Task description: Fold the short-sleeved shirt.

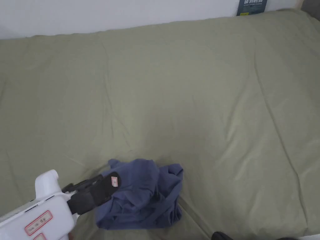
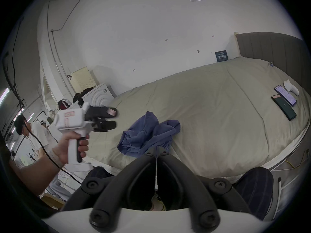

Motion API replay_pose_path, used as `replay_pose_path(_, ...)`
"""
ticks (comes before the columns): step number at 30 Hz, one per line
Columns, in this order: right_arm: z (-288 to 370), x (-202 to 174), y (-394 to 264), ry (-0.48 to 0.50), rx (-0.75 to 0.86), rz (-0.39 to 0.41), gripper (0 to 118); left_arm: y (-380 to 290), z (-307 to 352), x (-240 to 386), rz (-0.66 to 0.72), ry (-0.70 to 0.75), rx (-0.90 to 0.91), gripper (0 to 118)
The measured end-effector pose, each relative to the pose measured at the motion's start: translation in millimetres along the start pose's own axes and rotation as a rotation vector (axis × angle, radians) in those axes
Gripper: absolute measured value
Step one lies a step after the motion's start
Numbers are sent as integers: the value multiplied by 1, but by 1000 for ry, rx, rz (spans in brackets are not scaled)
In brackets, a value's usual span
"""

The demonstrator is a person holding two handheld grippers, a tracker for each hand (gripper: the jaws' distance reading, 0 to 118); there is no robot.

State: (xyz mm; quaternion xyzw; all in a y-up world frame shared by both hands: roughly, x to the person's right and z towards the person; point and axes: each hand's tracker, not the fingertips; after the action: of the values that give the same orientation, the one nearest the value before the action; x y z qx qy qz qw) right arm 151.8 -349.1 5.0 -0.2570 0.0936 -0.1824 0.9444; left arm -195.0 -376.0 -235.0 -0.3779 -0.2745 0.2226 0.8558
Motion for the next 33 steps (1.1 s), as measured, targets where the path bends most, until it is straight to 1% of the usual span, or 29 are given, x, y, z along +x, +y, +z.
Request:
replay_pose_path(1,1,0,1,-3,-2,3,2,-3,-12,0,-34,49,17,29)
replay_pose_path(2,1,-1,1,-7,-2,4,2,-5,-24,0,-52,87,21,15)
replay_pose_path(3,2,0,2,-13,0,2,2,-9,-38,-1,-43,68,9,15)
replay_pose_path(4,3,1,3,-19,3,-1,2,-16,-53,-3,18,-7,-15,15)
replay_pose_path(5,4,1,3,-25,4,-5,2,-20,-64,1,55,-36,-27,15)
replay_pose_path(8,8,4,5,-48,3,-11,2,-47,-101,26,23,-137,-52,15)
replay_pose_path(10,10,6,5,-61,3,-13,2,-67,-124,38,45,-116,-121,15)
replay_pose_path(12,9,8,6,-72,-1,-13,2,-80,-131,46,61,-143,-118,15)
replay_pose_path(13,9,9,7,-76,-4,-11,2,-83,-130,53,40,-149,-117,15)
replay_pose_path(14,8,10,8,-79,-6,-8,2,-84,-129,57,-19,-119,-125,15)
replay_pose_path(16,3,11,11,-74,-9,-4,2,-79,-118,58,-45,-99,-114,15)
replay_pose_path(18,-4,10,17,-55,-17,9,2,-68,-89,61,-42,-103,-91,15)
replay_pose_path(20,-18,9,22,-6,-36,22,2,-58,-53,62,-102,-158,-28,15)
replay_pose_path(21,-29,9,25,42,-60,3,2,-54,-35,62,-133,-156,-21,15)
replay_pose_path(23,-57,15,28,135,-112,-81,2,-53,-4,53,-156,-113,-17,15)
replay_pose_path(24,-76,19,29,168,-121,-144,2,-52,8,45,-146,-91,-11,15)
replay_pose_path(26,-116,27,33,243,-181,-227,2,-53,30,26,-91,-34,9,16)
replay_pose_path(28,-166,32,36,314,-300,-290,2,-54,43,3,0,-31,11,19)
replay_pose_path(29,-184,35,35,347,-326,-321,2,-54,47,-6,25,-37,5,23)
replay_pose_path(30,-203,40,32,413,-336,-384,2,-54,51,-16,29,-35,1,37)
replay_pose_path(32,-230,55,22,496,-354,-526,2,-52,53,-30,32,-28,-9,78)
replay_pose_path(33,-237,63,15,483,-401,-565,2,-51,53,-39,45,-42,-14,101)
